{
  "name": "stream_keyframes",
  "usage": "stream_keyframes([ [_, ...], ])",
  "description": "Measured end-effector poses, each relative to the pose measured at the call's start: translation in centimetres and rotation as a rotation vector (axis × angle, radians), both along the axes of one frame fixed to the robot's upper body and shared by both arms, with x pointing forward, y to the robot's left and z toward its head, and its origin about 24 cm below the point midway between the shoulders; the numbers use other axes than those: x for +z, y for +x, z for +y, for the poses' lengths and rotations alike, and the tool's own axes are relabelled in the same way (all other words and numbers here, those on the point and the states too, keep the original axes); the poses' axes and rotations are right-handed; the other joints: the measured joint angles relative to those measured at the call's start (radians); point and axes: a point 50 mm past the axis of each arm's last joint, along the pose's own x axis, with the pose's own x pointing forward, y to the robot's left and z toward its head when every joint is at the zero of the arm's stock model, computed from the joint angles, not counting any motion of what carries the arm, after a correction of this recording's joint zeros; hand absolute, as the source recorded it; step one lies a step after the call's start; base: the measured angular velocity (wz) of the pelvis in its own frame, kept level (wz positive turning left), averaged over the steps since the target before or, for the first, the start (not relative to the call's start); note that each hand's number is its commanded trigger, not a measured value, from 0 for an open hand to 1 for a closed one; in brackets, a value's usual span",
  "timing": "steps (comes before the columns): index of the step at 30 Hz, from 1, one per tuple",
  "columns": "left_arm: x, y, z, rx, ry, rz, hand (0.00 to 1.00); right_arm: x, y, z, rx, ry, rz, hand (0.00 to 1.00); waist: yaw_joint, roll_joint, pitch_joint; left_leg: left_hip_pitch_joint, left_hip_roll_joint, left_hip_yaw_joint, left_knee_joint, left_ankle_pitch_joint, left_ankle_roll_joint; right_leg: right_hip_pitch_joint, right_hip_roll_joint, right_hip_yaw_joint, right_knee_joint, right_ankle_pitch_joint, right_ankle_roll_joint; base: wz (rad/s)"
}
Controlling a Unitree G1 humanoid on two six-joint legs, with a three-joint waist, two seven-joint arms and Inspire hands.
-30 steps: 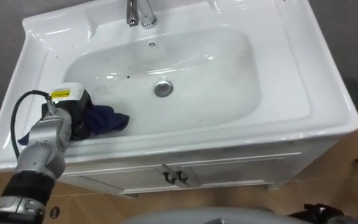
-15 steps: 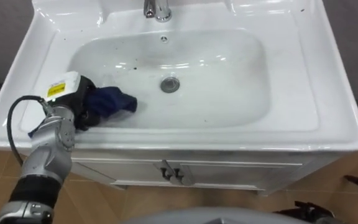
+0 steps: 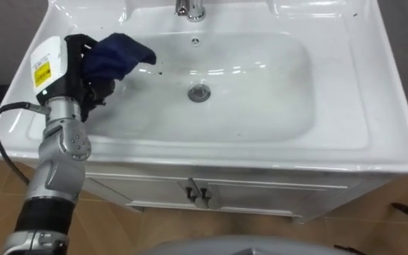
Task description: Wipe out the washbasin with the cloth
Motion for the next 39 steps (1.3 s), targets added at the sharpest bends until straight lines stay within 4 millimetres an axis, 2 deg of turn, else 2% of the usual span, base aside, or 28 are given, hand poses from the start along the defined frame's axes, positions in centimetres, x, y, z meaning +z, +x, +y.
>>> stream_keyframes([
  [6, 0.5, -0.1, 0.1, 0.029, 0.011, -0.081, 1.0, 0.0, -0.1, 0.0, 0.009, 0.0, 0.014, 0.0, 0.01, 0.005, -0.0032, 0.0, 0.002, -0.003, 0.002, 0.0, 0.0, 0.001, 0.001, -0.001, 0.001, 0.001, -0.002, 0.0],
  [15, 0.8, -0.7, 0.2, 0.051, -0.029, -0.132, 1.0, 0.0, -1.1, 0.0, 0.012, -0.004, 0.05, 0.0, 0.028, 0.008, 0.0004, 0.013, 0.001, -0.003, 0.007, 0.0, 0.0, 0.011, 0.0, 0.008, -0.004, 0.0, -0.001, -0.01],
  [17, 1.1, -1.4, 0.7, 0.063, -0.025, -0.148, 1.0, 0.0, -1.4, 0.0, 0.014, -0.001, 0.062, 0.0, 0.029, 0.008, 0.0017, 0.013, 0.001, -0.003, 0.011, 0.0, 0.0, 0.01, 0.001, 0.015, -0.003, 0.0, -0.001, -0.05],
  [22, 1.5, -1.8, 2.1, 0.117, -0.013, -0.163, 1.0, 0.0, -1.4, -0.2, 0.052, -0.003, 0.075, 0.0, 0.029, 0.013, 0.0052, 0.005, 0.003, -0.003, 0.023, -0.001, 0.0, 0.008, -0.002, 0.014, 0.0, 0.0, -0.001, 0.0],
  [32, 0.2, -4.0, 3.7, 0.165, 0.074, -0.073, 1.0, 0.3, -2.0, -1.1, 0.11, -0.025, 0.14, 0.0, 0.032, 0.031, 0.0069, 0.003, 0.0, -0.004, 0.018, -0.001, 0.0, 0.009, -0.002, 0.002, -0.003, -0.001, -0.001, 0.02],
  [39, 0.5, -4.0, 3.9, 0.158, 0.207, -0.041, 1.0, 0.4, -2.6, -1.3, 0.14, -0.02, 0.179, 0.0, 0.052, 0.03, 0.0053, 0.003, -0.001, -0.006, 0.016, -0.001, 0.0, 0.009, -0.004, 0.001, -0.005, -0.001, -0.001, 0.01],
])
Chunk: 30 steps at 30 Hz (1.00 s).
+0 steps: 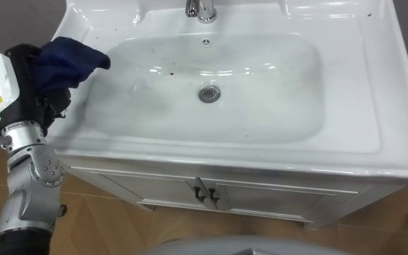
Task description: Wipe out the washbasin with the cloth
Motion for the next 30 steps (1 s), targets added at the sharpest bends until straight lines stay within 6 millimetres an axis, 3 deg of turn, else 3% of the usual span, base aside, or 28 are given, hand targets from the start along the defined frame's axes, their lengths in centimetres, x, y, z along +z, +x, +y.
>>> stream_keyframes([
  [12, -0.1, -0.2, 0.6, 0.036, 0.095, 0.054, 1.0, 0.0, -0.3, 0.1, 0.02, 0.021, 0.021, 0.0, 0.006, -0.002, -0.0022, 0.002, -0.001, -0.016, 0.0, 0.0, 0.0, 0.003, 0.005, -0.002, 0.003, 0.0, 0.0, 0.0],
  [30, -2.0, -1.9, 2.0, 0.111, 0.09, 0.191, 1.0, 0.0, -0.1, 0.2, 0.024, 0.047, 0.024, 0.0, 0.008, -0.006, -0.0018, 0.003, 0.0, -0.017, 0.0, 0.0, 0.0, 0.002, 0.005, 0.003, 0.004, 0.0, 0.0, 0.0],
])
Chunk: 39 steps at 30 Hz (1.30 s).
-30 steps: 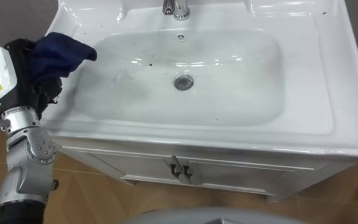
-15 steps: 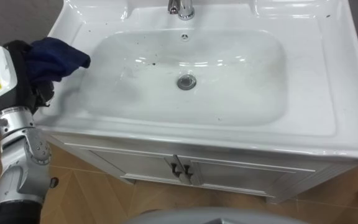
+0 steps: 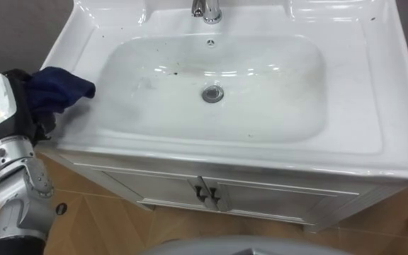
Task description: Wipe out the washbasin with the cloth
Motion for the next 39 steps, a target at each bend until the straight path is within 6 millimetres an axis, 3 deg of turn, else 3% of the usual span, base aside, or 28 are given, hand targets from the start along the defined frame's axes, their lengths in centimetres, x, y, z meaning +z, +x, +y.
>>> stream_keyframes([
  [14, 0.5, -0.8, 1.2, 0.048, 0.021, -0.036, 1.0, 0.1, 0.1, -0.3, -0.034, -0.02, -0.017, 0.0, 0.002, -0.018, -0.0071, 0.0, 0.0, 0.0, 0.0, 0.0, 0.0, -0.003, -0.005, 0.009, -0.001, 0.0, 0.0, -0.01],
  [21, 0.6, -0.9, 1.3, 0.055, 0.031, -0.057, 1.0, 0.1, 0.7, -0.4, -0.004, -0.028, -0.044, 0.0, 0.001, -0.022, -0.005, -0.001, -0.001, 0.0, 0.001, 0.0, 0.0, -0.004, -0.006, 0.009, 0.001, 0.0, 0.0, 0.0],
  [33, 0.8, -0.7, 1.3, 0.045, 0.029, -0.068, 1.0, 0.1, -0.1, -0.3, -0.008, -0.028, -0.036, 0.0, 0.023, -0.021, -0.0028, -0.003, 0.001, 0.013, 0.003, -0.002, 0.003, -0.019, -0.008, 0.024, 0.013, 0.0, 0.0, -0.04],
  [34, 0.8, -0.6, 1.3, 0.044, 0.029, -0.071, 1.0, 0.1, -0.3, -0.3, -0.004, -0.028, -0.028, 0.0, 0.02, -0.025, 0.002, -0.005, 0.003, 0.021, 0.005, -0.005, 0.005, -0.022, -0.009, 0.023, 0.015, 0.0, 0.001, 0.0],
  [39, 1.3, 0.1, 1.1, 0.035, 0.028, -0.097, 1.0, 0.2, -0.5, -0.3, -0.001, -0.043, -0.023, 0.0, 0.018, -0.02, 0.001, -0.039, 0.006, 0.026, 0.045, -0.025, 0.016, -0.036, -0.01, 0.021, 0.019, 0.005, 0.008, 0.0],
])
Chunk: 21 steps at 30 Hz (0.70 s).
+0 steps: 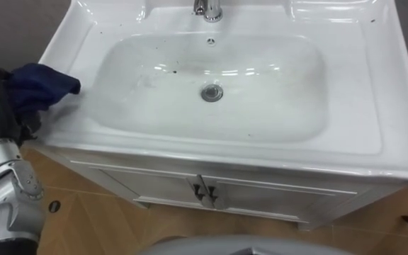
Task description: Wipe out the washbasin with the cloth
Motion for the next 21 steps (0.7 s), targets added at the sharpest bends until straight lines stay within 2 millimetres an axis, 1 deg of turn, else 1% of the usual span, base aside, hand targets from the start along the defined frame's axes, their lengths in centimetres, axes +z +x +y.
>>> stream_keyframes([
  [4, 0.0, 0.7, 0.1, 0.009, 0.001, -0.013, 1.0, 0.0, -0.3, -0.1, 0.036, -0.004, 0.02, 0.0, -0.001, 0.0, -0.0005, -0.016, -0.003, 0.0, 0.021, -0.017, 0.012, -0.009, -0.004, 0.003, 0.018, 0.002, 0.013, 0.0],
  [5, 0.0, 0.9, 0.1, 0.01, 0.011, -0.01, 1.0, 0.0, -0.3, 0.0, 0.043, -0.003, 0.023, 0.0, -0.002, 0.004, 0.0002, -0.021, -0.004, -0.002, 0.03, -0.02, 0.016, -0.01, -0.002, 0.002, 0.022, 0.004, 0.016, 0.0],
  [6, 0.0, 1.1, 0.1, 0.009, 0.017, -0.006, 1.0, 0.0, -0.3, 0.0, 0.044, -0.002, 0.025, 0.0, -0.002, 0.002, 0.0024, -0.022, -0.004, -0.002, 0.032, -0.022, 0.019, -0.012, -0.003, 0.002, 0.024, 0.004, 0.018, 0.0],
  [9, 0.0, 1.4, 0.9, 0.017, 0.053, 0.022, 1.0, 0.0, -0.1, 0.0, 0.049, -0.002, 0.018, 0.0, 0.0, -0.007, 0.0066, -0.036, -0.005, -0.001, 0.036, -0.025, 0.023, -0.026, -0.003, 0.016, 0.034, 0.007, 0.025, -0.05],
  [13, 0.2, 1.4, 2.1, 0.032, 0.084, 0.046, 1.0, 0.1, 0.1, -0.1, 0.056, -0.011, 0.007, 0.0, 0.0, -0.004, 0.0093, -0.05, -0.002, -0.001, 0.058, -0.039, 0.034, -0.039, 0.0, 0.025, 0.039, 0.014, 0.032, -0.05],
  [16, 0.3, 1.6, 2.5, 0.052, 0.082, 0.032, 1.0, 0.1, 0.1, -0.1, 0.054, -0.016, 0.005, 0.0, 0.002, -0.003, 0.0097, -0.051, 0.002, 0.003, 0.065, -0.042, 0.039, -0.042, -0.002, 0.035, 0.038, 0.017, 0.038, -0.05],
  [21, 0.6, 1.4, 2.8, 0.073, 0.098, 0.003, 1.0, 0.1, 0.1, -0.1, 0.056, -0.018, -0.002, 0.0, 0.002, -0.001, 0.0055, -0.048, 0.002, 0.018, 0.066, -0.044, 0.044, -0.046, -0.004, 0.054, 0.036, 0.022, 0.045, -0.11],
])
